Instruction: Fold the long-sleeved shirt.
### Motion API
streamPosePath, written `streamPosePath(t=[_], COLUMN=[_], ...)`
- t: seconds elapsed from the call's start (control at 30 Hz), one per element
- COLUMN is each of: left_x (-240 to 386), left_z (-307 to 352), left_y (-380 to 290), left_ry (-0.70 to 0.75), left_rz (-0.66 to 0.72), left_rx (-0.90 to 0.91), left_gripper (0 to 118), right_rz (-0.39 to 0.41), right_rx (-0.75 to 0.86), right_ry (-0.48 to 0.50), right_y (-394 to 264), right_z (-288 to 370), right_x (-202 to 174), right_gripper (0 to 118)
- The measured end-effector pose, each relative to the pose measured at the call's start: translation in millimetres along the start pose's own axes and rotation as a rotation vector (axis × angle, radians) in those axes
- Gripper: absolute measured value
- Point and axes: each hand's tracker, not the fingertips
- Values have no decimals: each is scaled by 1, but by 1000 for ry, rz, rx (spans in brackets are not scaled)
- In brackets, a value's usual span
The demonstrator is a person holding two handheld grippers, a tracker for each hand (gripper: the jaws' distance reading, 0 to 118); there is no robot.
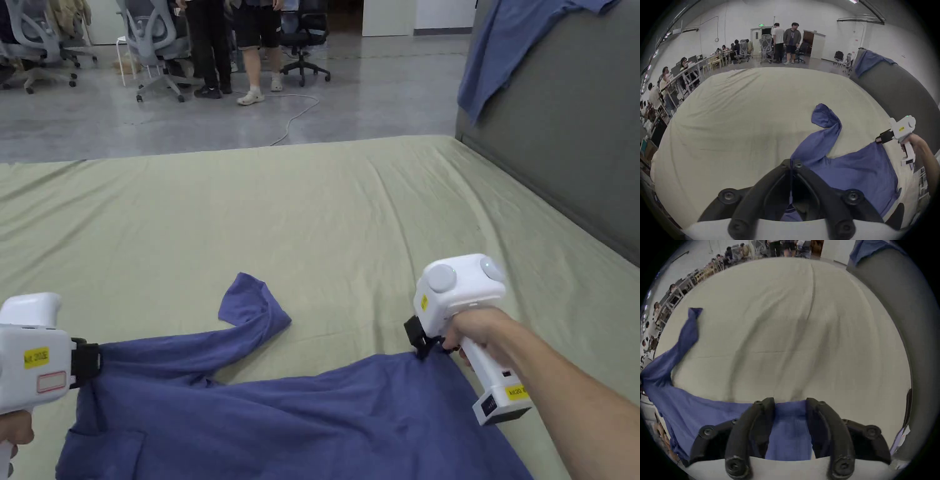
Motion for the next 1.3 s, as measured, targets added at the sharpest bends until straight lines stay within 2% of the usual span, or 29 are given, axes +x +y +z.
streamPosePath(t=[0.03,0.07,0.1,0.13,0.17,0.2,0.23,0.27,0.33,0.37,0.47,0.53,0.73,0.8,0.9,1.03,1.13,1.3], left_x=[1,1,4,4,3,2,3,2,-1,1,0,4,5,12,19,26,25,17], left_z=[-1,-3,-4,-5,-5,-4,-1,5,23,36,78,117,234,259,290,317,323,291], left_y=[-1,-1,-1,-1,1,4,8,14,35,48,98,142,280,313,350,372,375,356], left_ry=[5,9,12,18,23,20,13,12,15,11,12,62,60,89,143,208,209,233], left_rz=[-6,-12,-16,-15,-12,-8,-2,8,10,6,-15,-51,23,12,25,26,31,3], left_rx=[0,-3,-6,-5,-5,-4,2,23,84,111,208,321,624,659,721,807,787,723], left_gripper=[0,0,0,0,0,0,0,0,0,0,0,0,0,0,0,0,0,0], right_rz=[6,14,19,27,23,76,99,89,81,72,107,114,30,1,-49,-88,-66,-83], right_rx=[16,13,15,16,18,36,63,80,146,184,338,449,769,879,978,1105,1071,998], right_ry=[-10,-20,-10,42,1,-34,-39,-35,46,68,33,-4,-1,-5,-63,-87,-105,-48], right_y=[-1,-2,-4,-5,-8,-8,-9,-9,-5,-2,16,32,82,94,114,122,127,128], right_z=[1,6,11,15,20,26,37,51,90,117,207,277,471,517,571,609,606,556], right_x=[-3,-6,-8,-10,-13,-14,-13,-10,3,10,29,40,49,45,38,35,33,37], right_gripper=[38,26,0,0,0,0,0,0,0,0,0,0,0,0,0,0,0,0])
